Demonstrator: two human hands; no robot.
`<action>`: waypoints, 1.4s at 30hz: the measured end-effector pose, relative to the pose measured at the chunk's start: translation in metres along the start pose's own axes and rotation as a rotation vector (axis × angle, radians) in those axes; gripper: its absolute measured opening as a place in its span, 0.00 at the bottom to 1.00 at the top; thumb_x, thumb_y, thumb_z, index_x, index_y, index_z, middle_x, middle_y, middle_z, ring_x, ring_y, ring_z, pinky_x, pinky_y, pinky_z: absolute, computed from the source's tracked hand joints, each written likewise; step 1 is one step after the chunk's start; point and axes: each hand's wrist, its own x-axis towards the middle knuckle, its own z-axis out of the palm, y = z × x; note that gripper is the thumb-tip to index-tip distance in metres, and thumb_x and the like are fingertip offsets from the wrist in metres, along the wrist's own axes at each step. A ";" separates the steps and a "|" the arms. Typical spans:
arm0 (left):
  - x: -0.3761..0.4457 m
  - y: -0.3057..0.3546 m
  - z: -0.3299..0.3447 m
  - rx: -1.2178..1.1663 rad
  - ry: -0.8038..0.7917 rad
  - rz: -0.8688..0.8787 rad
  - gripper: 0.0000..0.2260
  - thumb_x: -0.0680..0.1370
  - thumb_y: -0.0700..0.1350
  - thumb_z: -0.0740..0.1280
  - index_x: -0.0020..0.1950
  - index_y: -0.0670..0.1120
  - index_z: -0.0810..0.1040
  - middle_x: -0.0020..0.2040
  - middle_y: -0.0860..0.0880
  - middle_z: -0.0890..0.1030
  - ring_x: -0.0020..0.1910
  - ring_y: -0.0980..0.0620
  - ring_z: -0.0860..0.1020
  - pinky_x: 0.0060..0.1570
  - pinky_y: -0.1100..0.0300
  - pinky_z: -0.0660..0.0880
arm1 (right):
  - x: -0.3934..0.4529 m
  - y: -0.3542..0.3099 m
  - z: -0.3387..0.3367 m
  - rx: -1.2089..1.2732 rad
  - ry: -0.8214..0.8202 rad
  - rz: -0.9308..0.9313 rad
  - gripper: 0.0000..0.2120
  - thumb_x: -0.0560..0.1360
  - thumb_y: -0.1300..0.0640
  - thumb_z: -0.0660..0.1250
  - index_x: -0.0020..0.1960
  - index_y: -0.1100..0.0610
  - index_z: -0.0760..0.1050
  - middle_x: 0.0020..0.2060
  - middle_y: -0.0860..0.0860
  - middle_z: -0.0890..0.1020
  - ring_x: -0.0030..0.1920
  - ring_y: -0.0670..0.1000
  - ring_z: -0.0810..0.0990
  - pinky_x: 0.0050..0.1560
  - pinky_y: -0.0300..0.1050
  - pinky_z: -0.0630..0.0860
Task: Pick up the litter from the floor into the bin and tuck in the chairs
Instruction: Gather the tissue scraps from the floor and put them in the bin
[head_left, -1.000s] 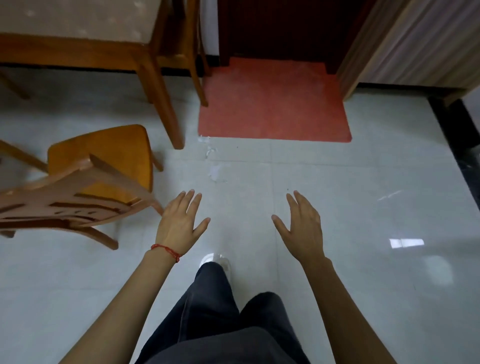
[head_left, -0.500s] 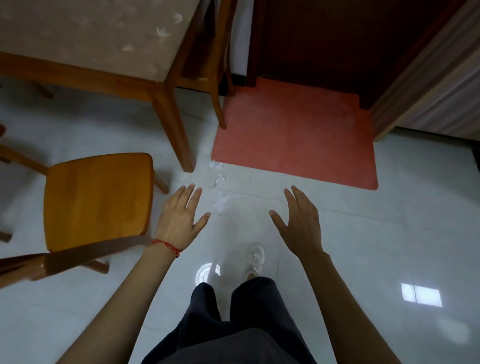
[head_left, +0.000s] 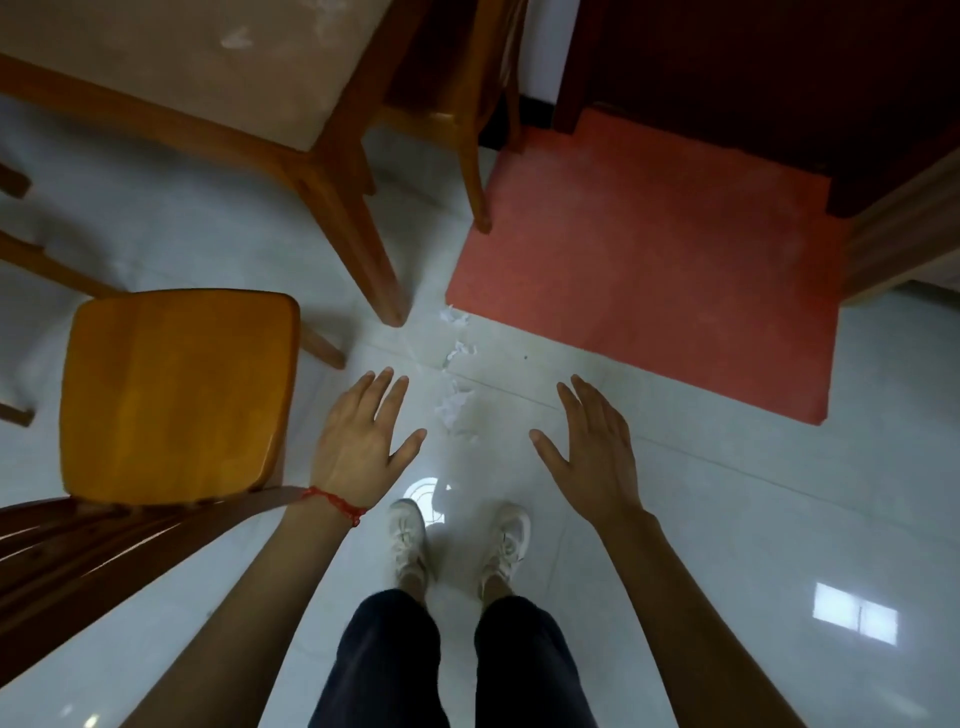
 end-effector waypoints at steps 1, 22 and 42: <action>0.011 -0.004 0.009 -0.001 -0.011 0.002 0.38 0.77 0.65 0.40 0.66 0.37 0.70 0.64 0.34 0.73 0.62 0.33 0.71 0.59 0.38 0.66 | 0.009 0.005 0.010 0.002 -0.012 0.001 0.30 0.76 0.41 0.55 0.72 0.58 0.59 0.72 0.57 0.61 0.72 0.56 0.58 0.70 0.51 0.54; 0.229 -0.165 0.426 0.005 0.008 0.220 0.25 0.75 0.53 0.60 0.62 0.33 0.73 0.61 0.33 0.75 0.61 0.33 0.72 0.57 0.39 0.70 | 0.186 0.185 0.419 -0.037 -0.126 -0.097 0.31 0.77 0.40 0.54 0.70 0.61 0.62 0.70 0.59 0.64 0.70 0.58 0.63 0.68 0.55 0.59; 0.322 -0.213 0.621 -0.082 0.264 0.331 0.23 0.74 0.47 0.65 0.63 0.33 0.72 0.63 0.33 0.73 0.63 0.34 0.70 0.62 0.44 0.66 | 0.260 0.250 0.609 0.066 0.063 -0.240 0.27 0.76 0.45 0.57 0.67 0.63 0.66 0.67 0.60 0.69 0.67 0.59 0.67 0.65 0.55 0.63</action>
